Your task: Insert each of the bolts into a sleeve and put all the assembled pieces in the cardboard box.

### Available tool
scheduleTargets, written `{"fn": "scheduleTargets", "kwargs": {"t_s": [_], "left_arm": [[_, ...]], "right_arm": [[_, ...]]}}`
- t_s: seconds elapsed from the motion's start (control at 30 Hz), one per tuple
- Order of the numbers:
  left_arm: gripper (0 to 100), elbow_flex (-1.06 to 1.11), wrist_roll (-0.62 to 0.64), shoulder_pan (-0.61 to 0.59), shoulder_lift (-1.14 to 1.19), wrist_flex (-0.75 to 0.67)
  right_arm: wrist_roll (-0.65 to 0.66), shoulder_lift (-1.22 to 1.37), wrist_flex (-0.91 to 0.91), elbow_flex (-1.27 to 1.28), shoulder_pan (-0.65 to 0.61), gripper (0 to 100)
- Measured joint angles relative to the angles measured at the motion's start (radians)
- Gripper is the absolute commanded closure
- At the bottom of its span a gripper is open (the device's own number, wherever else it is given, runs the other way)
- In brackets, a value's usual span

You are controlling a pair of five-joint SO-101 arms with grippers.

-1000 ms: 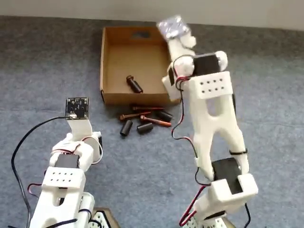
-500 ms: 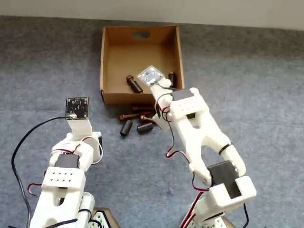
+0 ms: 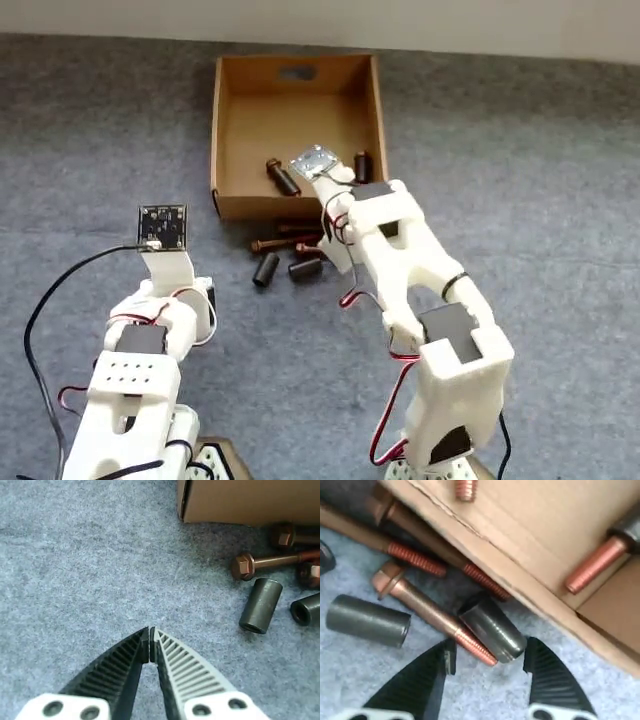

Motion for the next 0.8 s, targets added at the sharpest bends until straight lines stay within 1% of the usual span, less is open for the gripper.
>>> {"fn": "scheduleTargets", "kwargs": {"t_s": [0.17, 0.27, 0.37, 0.5, 0.63, 0.8], "left_arm": [[96, 0.000, 0.000, 0.000, 0.000, 0.000], [96, 0.000, 0.000, 0.000, 0.000, 0.000], [96, 0.000, 0.000, 0.000, 0.000, 0.000], [96, 0.000, 0.000, 0.000, 0.000, 0.000], [96, 0.000, 0.000, 0.000, 0.000, 0.000], [96, 0.000, 0.000, 0.000, 0.000, 0.000]], "right_arm": [[0.012, 0.000, 0.000, 0.000, 0.000, 77.9], [0.086, 0.000, 0.012, 0.000, -0.008, 77.9], [0.147, 0.000, 0.083, -0.002, -0.031, 77.9], [0.190, 0.000, 0.167, -0.003, -0.040, 77.9], [0.199, -0.032, 0.189, -0.003, -0.040, 77.9], [0.199, -0.150, 0.186, -0.005, -0.041, 77.9]]}}
